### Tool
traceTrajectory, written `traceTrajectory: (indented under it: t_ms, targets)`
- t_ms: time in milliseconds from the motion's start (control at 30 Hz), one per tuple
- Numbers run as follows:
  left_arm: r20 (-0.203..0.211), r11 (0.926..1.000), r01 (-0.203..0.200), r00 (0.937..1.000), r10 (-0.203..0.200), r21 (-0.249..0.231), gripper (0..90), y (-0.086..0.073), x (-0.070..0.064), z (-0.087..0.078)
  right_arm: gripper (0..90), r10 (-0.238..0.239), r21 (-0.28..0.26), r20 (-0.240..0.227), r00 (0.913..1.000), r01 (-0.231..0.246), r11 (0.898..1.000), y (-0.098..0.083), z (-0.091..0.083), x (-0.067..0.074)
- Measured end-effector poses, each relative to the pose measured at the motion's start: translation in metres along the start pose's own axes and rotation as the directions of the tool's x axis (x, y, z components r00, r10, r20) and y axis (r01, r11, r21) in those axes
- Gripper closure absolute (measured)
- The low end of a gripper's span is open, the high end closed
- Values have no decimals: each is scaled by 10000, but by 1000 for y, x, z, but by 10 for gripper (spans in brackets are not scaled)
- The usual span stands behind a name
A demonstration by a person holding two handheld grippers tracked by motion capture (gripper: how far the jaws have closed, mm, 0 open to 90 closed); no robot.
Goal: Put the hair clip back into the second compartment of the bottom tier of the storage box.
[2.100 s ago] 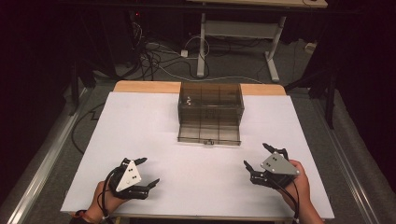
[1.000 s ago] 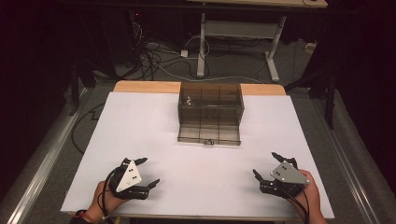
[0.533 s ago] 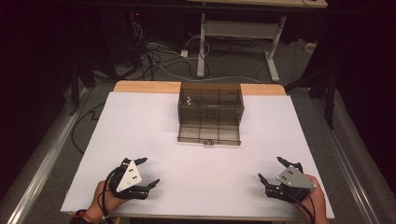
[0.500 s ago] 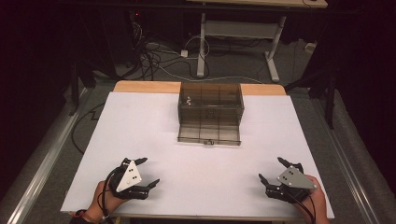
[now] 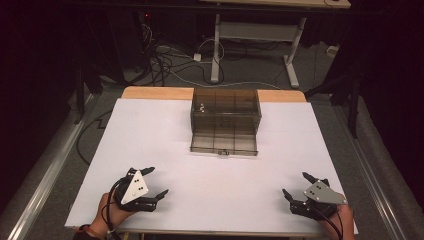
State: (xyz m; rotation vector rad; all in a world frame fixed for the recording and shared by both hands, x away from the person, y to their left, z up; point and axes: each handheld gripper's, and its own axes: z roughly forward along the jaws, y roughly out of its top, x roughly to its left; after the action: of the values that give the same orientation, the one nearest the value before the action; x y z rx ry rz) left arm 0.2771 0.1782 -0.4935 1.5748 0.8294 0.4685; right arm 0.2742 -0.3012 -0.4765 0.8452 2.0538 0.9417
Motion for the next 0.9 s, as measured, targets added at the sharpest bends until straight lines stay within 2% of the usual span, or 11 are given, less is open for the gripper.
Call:
traceTrajectory:
  t_ms: [100,467,600,833,900]
  targets:
    - [-105,10000,51,9999,-50,25,178,-1,2,-1,173,-16,-39,-8,10000,16,10000,1,0,2]
    - [8,9999,-129,9999,129,32,178,-3,-2,-5,173,-326,-69,-21,9995,326,9994,6,-1,10]
    - [24,10000,-64,10000,64,-32,178,-1,-2,-5,173,-393,-71,-27,9992,393,9992,7,-1,10]
    - [0,9999,-117,9999,117,-1,178,-2,-2,-4,173,-401,-41,-60,9992,401,9992,7,-1,10]
    - [-17,9999,-127,9999,127,14,178,-2,-2,-4,173,-240,-43,-49,9997,239,9997,6,-1,9]
